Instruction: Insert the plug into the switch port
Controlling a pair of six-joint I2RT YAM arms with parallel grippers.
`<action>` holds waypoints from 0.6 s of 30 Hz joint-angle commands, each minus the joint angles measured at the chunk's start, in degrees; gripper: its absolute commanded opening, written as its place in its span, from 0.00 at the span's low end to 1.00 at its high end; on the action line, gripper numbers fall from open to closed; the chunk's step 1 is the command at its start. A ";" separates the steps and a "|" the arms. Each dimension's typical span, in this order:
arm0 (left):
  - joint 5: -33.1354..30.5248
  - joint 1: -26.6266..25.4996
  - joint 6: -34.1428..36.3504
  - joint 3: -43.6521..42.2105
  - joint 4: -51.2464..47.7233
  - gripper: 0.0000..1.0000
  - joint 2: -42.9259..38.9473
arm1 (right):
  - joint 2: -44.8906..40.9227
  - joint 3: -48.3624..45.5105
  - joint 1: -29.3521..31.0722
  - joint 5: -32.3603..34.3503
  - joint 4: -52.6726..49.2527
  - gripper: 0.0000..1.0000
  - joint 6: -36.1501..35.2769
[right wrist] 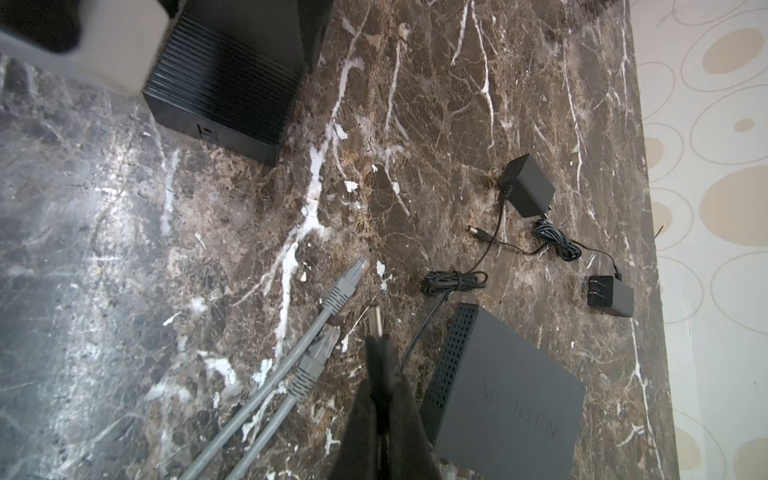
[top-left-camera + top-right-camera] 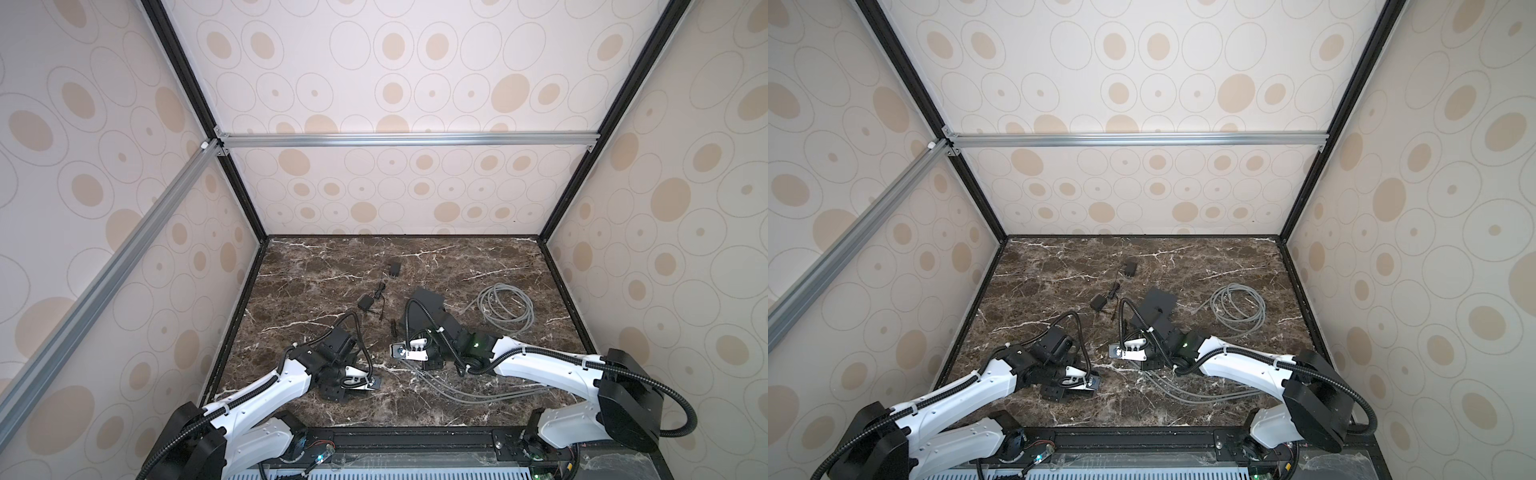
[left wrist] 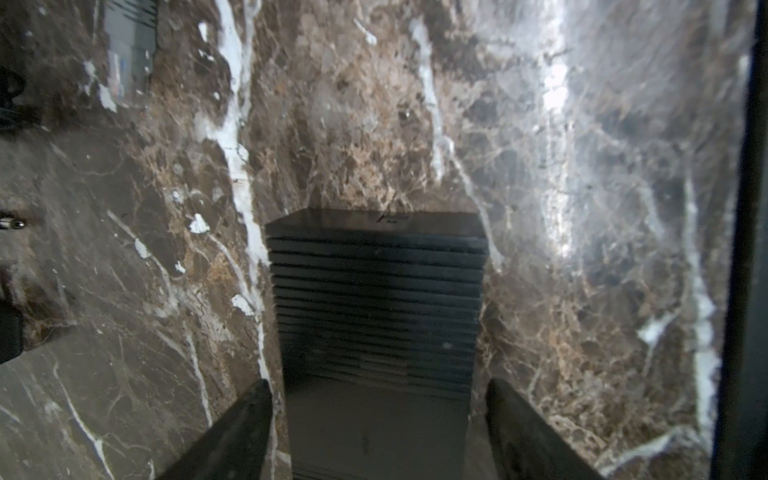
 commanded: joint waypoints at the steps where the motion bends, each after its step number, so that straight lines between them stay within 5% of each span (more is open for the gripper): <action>1: 0.69 0.29 0.38 0.09 0.93 0.98 -0.89 | 0.45 1.78 -0.02 -1.29 -2.11 0.00 -0.21; 6: 6.75 0.75 -5.39 3.76 4.82 0.98 -5.17 | -0.54 1.74 -0.01 -1.82 -3.72 0.00 1.01; 9: 11.16 1.29 -14.90 3.87 14.78 0.98 -13.33 | -1.50 0.53 -0.10 -2.69 -3.27 0.00 2.53; 13: 7.94 2.88 -34.88 2.76 28.98 0.98 -23.06 | -1.80 -0.31 -0.02 -4.96 -3.12 0.00 5.17; 18: 3.87 3.99 -49.83 4.88 29.42 0.98 -28.00 | -2.69 -1.03 0.01 -8.76 -2.13 0.00 8.49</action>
